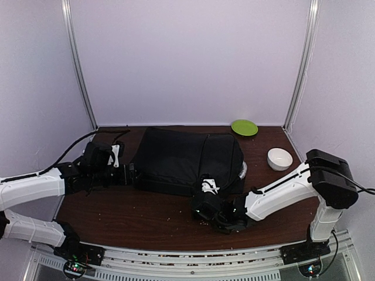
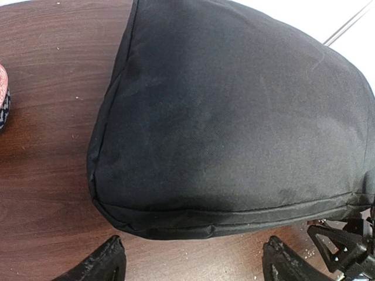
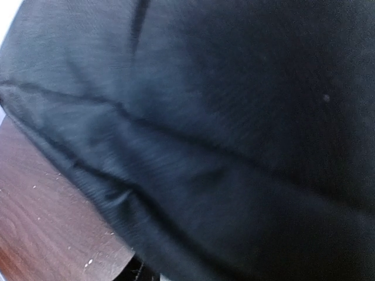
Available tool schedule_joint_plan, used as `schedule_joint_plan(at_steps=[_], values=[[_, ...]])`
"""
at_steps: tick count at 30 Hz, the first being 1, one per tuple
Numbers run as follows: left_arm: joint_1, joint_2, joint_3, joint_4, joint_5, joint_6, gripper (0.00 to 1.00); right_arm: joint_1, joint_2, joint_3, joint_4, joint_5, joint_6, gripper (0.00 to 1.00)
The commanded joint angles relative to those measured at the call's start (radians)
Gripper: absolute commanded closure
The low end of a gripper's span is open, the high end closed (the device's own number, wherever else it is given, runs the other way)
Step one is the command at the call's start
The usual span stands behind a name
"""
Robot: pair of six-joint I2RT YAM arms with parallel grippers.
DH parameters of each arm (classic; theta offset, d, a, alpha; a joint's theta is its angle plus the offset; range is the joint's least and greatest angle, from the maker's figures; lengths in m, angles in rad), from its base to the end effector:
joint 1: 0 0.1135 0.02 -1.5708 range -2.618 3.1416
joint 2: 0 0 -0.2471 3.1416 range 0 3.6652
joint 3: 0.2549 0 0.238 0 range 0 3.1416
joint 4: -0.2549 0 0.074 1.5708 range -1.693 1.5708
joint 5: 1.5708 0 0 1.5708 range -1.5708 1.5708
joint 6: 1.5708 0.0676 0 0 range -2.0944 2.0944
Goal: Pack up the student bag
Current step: Zip the student bag at the center of the board.
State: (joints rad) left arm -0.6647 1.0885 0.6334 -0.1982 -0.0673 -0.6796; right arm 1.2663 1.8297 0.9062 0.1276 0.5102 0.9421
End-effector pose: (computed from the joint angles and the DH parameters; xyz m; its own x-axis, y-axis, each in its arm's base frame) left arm 0.2003 -0.1512 0.1991 -0.7325 -0.2226 -0.6433 0.1453 0.8721 -0.4673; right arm 0.1403 0.3365 0.1098 -0.7164 0.0744 -0.6937 -0.2561 0.8969 0.3607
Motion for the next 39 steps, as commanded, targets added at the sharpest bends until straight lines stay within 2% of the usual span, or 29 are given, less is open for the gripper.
schedule_joint_plan(at_steps=[1, 10, 19, 29, 39], values=[[-0.006, -0.023, -0.011, 0.045, -0.006, 0.018, 0.18, -0.022, 0.027, 0.027, -0.015, -0.007, 0.022, 0.64], [-0.004, -0.034, -0.019, 0.045, -0.014, 0.023, 0.18, -0.030, 0.044, 0.052, -0.006, -0.001, -0.001, 0.74], [-0.005, -0.023, -0.017, 0.046, -0.014, 0.030, 0.18, -0.036, 0.049, 0.049, 0.023, 0.013, -0.012, 0.75], [-0.004, -0.013, -0.020, 0.052, -0.015, 0.033, 0.18, -0.038, -0.001, -0.008, 0.083, 0.040, -0.024, 1.00], [-0.005, 0.023, -0.014, 0.065, -0.023, 0.035, 0.18, -0.039, -0.088, -0.098, 0.079, 0.060, -0.067, 1.00]])
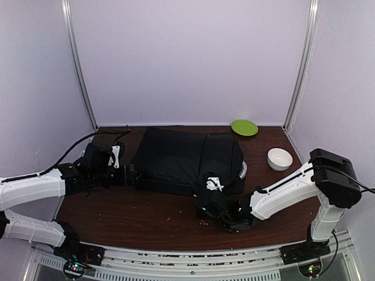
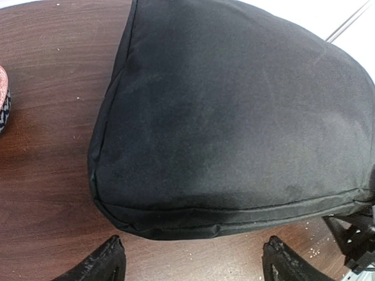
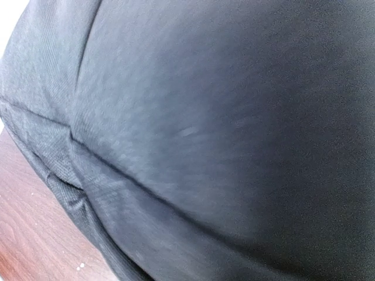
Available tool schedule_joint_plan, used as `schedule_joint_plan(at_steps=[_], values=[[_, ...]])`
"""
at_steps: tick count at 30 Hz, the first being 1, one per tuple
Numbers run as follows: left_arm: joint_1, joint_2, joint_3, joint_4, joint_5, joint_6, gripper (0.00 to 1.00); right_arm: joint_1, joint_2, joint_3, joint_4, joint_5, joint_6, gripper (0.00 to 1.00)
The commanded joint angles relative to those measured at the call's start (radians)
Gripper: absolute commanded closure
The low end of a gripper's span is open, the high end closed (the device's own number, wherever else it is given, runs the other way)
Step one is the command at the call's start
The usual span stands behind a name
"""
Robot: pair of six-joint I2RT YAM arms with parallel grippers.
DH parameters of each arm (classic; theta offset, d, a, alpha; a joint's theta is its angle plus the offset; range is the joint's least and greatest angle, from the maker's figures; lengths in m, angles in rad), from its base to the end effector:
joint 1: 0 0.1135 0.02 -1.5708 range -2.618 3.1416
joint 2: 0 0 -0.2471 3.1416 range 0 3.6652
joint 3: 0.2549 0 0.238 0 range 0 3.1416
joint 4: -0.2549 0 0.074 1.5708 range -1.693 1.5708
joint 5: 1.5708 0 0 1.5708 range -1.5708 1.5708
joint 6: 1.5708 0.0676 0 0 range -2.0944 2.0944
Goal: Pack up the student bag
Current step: Zip the student bag at the center of the board.
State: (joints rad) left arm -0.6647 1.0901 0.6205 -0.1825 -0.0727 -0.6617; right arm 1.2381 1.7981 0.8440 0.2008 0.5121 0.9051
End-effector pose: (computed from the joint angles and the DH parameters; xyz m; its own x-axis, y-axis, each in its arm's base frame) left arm 0.2003 -0.1508 0.1961 -0.7269 -0.2089 -0.6542 0.1560 0.8774 -0.4536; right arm 0.1472 0.3245 0.1101 -0.6942 0.0903 -0.7141 -0.2610 0.8930 0.3667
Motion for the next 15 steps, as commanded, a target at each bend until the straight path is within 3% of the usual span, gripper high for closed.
schedule_joint_plan(at_steps=[1, 5, 10, 15], values=[[-0.004, 0.028, 0.001, 0.052, -0.019, 0.016, 0.18, -0.011, -0.065, -0.045, 0.006, 0.058, -0.035, 1.00], [-0.004, 0.054, 0.010, 0.058, -0.011, 0.016, 0.18, -0.010, -0.081, -0.067, 0.036, 0.036, -0.078, 1.00], [-0.004, 0.053, 0.011, 0.058, -0.009, 0.014, 0.18, -0.003, -0.077, -0.104, 0.202, -0.087, -0.220, 0.98], [-0.004, 0.044, 0.005, 0.057, -0.007, 0.013, 0.18, 0.018, -0.063, -0.119, 0.290, -0.110, -0.274, 0.65]])
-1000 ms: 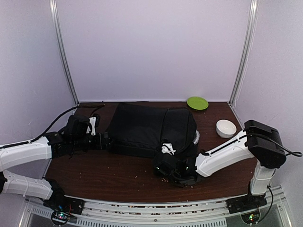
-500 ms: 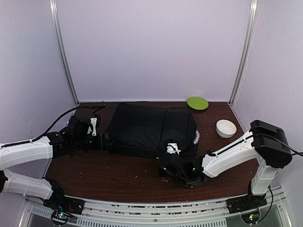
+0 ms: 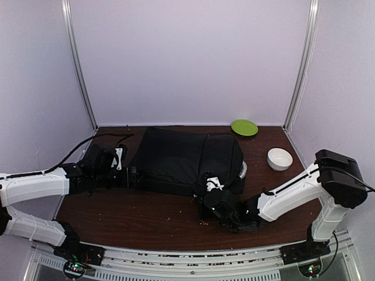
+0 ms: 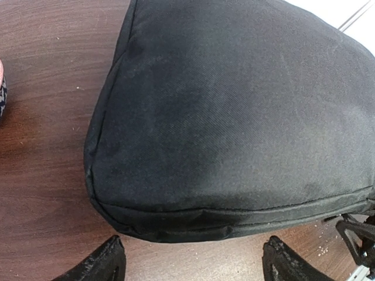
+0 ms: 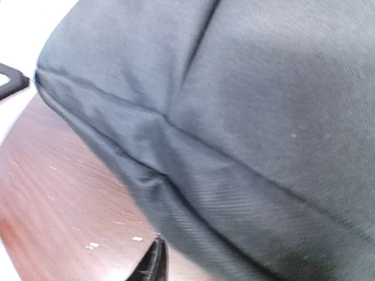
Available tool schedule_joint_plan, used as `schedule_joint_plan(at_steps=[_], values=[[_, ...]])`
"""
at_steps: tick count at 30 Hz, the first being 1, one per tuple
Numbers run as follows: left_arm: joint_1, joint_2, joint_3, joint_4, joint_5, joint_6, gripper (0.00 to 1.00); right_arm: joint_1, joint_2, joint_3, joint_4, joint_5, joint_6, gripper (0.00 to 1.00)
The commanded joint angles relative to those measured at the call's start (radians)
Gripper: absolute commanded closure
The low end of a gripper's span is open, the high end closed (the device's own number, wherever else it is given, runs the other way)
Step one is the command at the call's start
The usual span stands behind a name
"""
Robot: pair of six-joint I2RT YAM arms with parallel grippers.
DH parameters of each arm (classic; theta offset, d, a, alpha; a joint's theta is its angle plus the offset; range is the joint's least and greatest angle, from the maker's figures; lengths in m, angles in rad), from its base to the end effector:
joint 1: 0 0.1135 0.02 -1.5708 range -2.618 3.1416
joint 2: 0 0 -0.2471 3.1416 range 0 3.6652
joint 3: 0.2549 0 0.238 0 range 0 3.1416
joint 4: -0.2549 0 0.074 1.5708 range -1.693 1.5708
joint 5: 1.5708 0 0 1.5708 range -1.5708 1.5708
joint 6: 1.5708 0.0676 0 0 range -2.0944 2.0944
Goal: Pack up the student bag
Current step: Zip the student bag at the center of the board.
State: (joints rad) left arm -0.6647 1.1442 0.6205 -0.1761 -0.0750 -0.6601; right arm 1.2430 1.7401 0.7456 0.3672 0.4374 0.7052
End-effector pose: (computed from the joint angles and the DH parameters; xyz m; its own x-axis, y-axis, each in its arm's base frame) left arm 0.2041 -0.1535 0.1842 -0.7500 -0.1891 -0.6339 0.1394 0.8915 -0.4310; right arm 0.1388 0.3193 0.1173 -0.6282 -0.0237 -0.7777 -0.4465 0.8295 0.3355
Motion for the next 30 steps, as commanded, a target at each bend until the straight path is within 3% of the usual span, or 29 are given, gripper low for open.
schedule_joint_plan(at_steps=[1, 10, 17, 30], values=[[-0.004, -0.012, 0.005, 0.050, -0.004, 0.010, 0.18, 0.013, -0.002, -0.025, 0.140, -0.030, -0.073, 0.62], [-0.004, -0.022, -0.002, 0.050, -0.004, 0.013, 0.18, 0.012, 0.039, -0.006, 0.151, 0.015, -0.066, 0.60], [-0.004, -0.010, -0.004, 0.058, -0.001, 0.017, 0.17, 0.007, 0.070, 0.021, 0.126, 0.072, -0.052, 0.72], [-0.004, 0.024, 0.005, 0.073, 0.007, 0.020, 0.17, -0.017, 0.116, 0.044, 0.131, 0.063, -0.027, 0.80]])
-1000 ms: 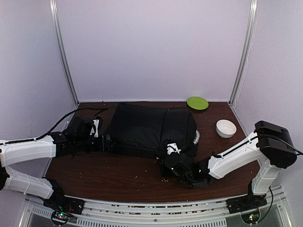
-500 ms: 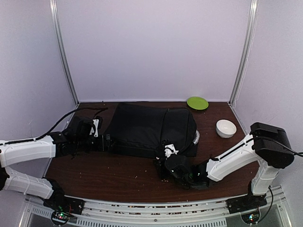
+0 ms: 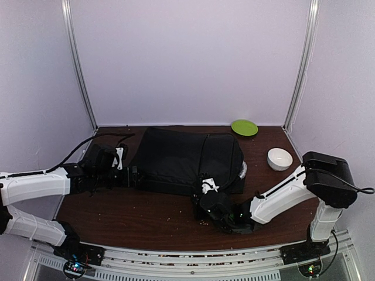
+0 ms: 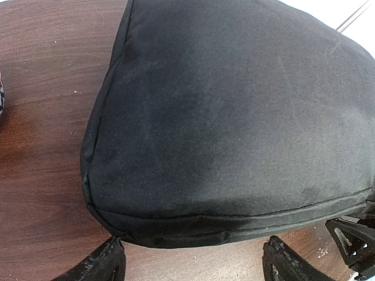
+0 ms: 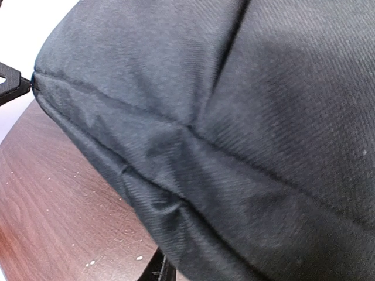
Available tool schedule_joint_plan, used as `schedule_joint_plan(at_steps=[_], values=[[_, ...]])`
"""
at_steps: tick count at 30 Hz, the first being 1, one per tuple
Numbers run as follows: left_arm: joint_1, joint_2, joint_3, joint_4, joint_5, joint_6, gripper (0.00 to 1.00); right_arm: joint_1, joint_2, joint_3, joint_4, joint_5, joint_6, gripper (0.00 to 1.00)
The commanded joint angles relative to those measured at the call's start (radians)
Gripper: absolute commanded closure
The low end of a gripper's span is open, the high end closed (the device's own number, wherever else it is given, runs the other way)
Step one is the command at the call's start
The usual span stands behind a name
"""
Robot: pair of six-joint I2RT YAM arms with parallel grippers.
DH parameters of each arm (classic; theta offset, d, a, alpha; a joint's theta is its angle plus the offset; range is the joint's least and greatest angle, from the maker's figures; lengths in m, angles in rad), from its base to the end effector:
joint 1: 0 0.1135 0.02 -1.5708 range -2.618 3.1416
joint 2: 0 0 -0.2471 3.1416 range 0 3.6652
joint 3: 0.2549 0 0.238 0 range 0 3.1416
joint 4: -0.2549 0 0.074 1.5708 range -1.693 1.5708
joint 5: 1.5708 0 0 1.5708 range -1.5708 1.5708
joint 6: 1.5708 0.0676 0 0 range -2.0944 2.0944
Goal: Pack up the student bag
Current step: Zip the student bag at the center of the board.
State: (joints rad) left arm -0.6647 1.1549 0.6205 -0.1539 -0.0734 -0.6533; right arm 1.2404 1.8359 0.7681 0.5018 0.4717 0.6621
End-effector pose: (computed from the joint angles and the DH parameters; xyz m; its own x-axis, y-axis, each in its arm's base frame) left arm 0.2063 -0.1553 0.1840 -0.7438 -0.1872 -0.6416 0.1492 0.8892 -0.4324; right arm 0.1464 0.3321 0.1071 -0.5787 0.0006 -0.8155 -0.4595 0.8259 0.3267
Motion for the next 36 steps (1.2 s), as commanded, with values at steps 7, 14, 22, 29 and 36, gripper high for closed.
schedule_joint_plan(at_steps=[7, 14, 22, 29, 36], values=[[-0.004, 0.023, 0.010, 0.051, 0.009, 0.015, 0.17, -0.022, 0.038, 0.028, 0.004, 0.025, 0.028, 0.83], [-0.004, 0.026, 0.014, 0.048, 0.009, 0.020, 0.17, -0.026, 0.045, 0.038, 0.004, 0.019, 0.026, 0.89], [-0.004, 0.025, 0.016, 0.043, 0.009, 0.023, 0.17, -0.032, 0.049, 0.038, -0.001, 0.018, 0.030, 0.96], [-0.004, 0.028, 0.019, 0.045, 0.007, 0.022, 0.17, -0.033, 0.035, 0.021, -0.009, 0.020, 0.018, 1.00], [-0.004, 0.039, 0.018, 0.045, -0.002, 0.019, 0.18, -0.033, 0.005, -0.011, -0.031, 0.033, -0.004, 1.00]])
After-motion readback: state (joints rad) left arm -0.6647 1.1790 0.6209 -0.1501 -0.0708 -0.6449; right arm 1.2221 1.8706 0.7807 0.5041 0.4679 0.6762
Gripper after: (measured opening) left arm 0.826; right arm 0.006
